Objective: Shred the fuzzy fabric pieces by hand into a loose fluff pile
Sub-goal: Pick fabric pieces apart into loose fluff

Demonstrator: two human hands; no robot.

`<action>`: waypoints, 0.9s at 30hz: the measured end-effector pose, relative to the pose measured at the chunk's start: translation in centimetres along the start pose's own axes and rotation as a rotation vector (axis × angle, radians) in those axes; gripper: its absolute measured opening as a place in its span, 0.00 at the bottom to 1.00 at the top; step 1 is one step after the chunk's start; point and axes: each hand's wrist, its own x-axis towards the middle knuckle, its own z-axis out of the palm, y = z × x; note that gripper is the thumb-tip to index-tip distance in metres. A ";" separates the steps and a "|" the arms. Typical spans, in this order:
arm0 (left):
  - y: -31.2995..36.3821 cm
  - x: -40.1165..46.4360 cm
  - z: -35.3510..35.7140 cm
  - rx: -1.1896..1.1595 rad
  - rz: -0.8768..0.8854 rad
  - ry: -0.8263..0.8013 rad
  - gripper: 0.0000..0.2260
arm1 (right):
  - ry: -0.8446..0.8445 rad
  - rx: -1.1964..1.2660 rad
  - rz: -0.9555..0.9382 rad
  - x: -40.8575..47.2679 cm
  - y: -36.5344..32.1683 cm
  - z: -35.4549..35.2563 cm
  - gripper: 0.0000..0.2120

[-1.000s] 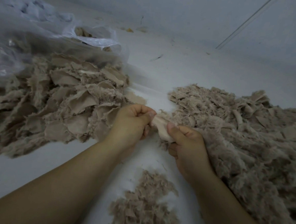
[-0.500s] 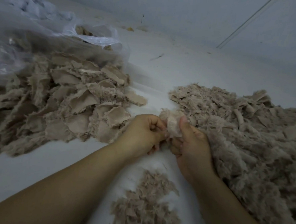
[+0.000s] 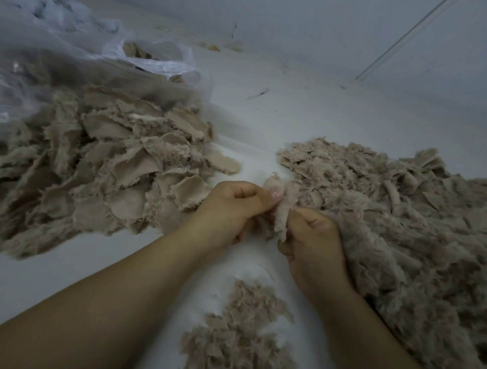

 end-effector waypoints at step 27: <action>-0.6 1.2 0.1 0.966 0.138 0.139 0.06 | 0.011 0.050 0.163 0.4 -0.1 0.3 0.12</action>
